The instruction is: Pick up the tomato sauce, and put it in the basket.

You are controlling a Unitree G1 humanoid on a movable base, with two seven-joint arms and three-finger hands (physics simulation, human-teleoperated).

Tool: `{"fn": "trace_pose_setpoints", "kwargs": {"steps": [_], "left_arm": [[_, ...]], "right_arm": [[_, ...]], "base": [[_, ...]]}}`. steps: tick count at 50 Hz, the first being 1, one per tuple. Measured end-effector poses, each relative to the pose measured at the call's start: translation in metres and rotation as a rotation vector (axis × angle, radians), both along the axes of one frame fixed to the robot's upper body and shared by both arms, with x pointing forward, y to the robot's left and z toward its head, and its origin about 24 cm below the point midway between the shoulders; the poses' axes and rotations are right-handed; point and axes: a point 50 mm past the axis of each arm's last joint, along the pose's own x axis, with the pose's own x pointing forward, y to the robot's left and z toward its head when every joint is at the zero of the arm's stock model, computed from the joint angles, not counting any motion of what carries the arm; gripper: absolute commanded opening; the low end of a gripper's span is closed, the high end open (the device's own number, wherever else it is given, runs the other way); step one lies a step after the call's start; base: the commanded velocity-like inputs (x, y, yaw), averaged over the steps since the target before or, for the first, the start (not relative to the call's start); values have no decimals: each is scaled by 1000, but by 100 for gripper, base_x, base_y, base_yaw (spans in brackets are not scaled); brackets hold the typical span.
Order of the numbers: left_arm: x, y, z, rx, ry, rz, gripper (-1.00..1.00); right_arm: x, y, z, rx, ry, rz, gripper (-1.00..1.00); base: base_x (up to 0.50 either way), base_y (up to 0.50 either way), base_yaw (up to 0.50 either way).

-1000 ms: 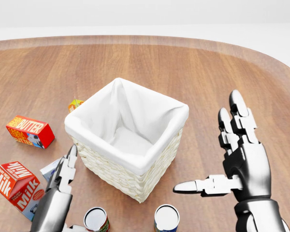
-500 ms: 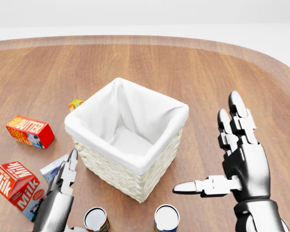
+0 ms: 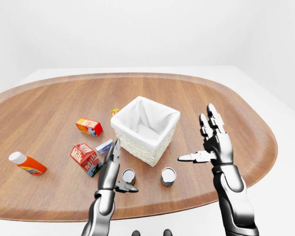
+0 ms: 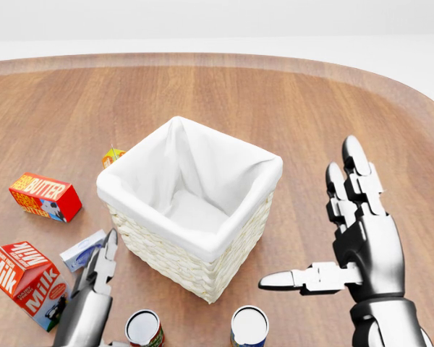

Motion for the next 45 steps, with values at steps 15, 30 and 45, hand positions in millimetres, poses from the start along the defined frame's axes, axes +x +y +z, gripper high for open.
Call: {"fn": "trace_pose_setpoints", "kwargs": {"steps": [15,30,45], "left_arm": [[1,0,-5,5,17,6,100],[5,4,-11,8,36,22,100],[9,6,-22,19,69,40,100]], "right_arm": [[0,0,0,0,2,0,100],[2,0,-3,0,11,0,100],[2,0,-3,0,14,1,100]], "base": [[0,0,0],[0,0,0],[0,0,0]]}}
